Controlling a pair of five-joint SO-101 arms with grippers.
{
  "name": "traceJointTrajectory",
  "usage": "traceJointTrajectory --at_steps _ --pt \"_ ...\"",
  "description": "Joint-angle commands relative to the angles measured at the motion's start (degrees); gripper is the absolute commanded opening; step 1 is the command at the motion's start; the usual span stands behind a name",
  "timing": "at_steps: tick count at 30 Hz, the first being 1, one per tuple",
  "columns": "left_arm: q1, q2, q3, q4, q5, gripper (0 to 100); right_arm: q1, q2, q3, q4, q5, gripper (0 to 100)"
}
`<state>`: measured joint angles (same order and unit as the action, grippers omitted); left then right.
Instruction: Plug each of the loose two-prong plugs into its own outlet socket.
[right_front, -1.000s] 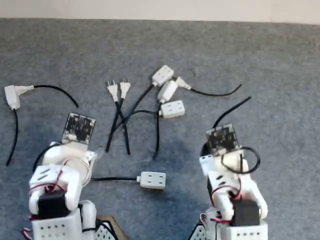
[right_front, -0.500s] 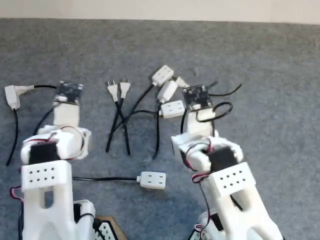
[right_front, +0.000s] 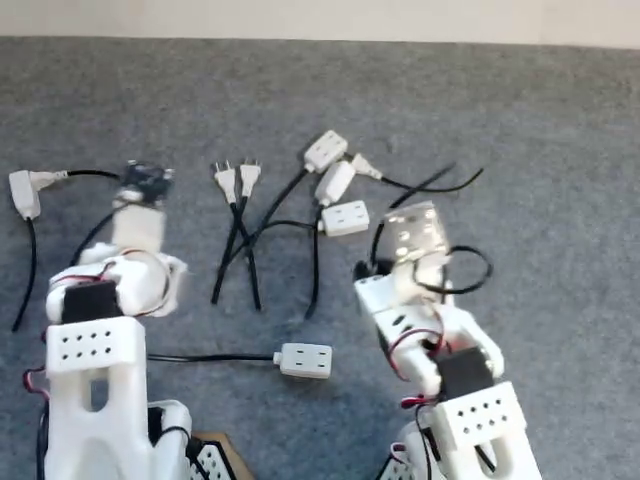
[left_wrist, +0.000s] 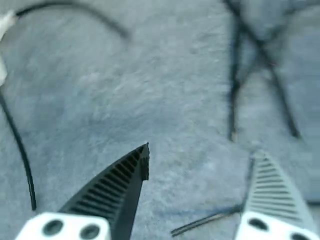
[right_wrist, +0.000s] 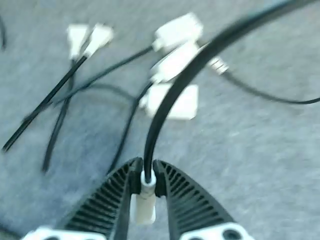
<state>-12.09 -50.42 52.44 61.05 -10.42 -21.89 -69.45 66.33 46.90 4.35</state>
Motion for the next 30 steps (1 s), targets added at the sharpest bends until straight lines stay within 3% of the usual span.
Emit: traceJointTrajectory --at_steps 1,6,11,16,22,30 --pt "12.4 0.2 -7.6 6.3 -2.5 39 2.1 -2.0 -5.3 -1.3 -0.8 0.4" --pt "29.6 0.2 -12.9 7.9 -2.2 41 6.9 -2.1 -5.3 -3.9 -8.4 0.4" --pt "37.8 0.2 -12.1 2.4 0.4 44 14.0 -2.1 -5.8 -5.4 -14.3 0.4" --pt "40.3 0.2 -8.7 -7.8 2.2 44 11.1 -2.1 -5.4 -5.3 -20.4 0.4" --pt "40.3 -0.2 -4.6 -11.9 3.3 45 3.6 -2.1 -6.6 -0.7 -24.4 0.4" --pt "40.3 -0.1 -4.3 -14.7 6.2 47 2.9 -6.5 -10.9 7.2 -24.4 0.4"
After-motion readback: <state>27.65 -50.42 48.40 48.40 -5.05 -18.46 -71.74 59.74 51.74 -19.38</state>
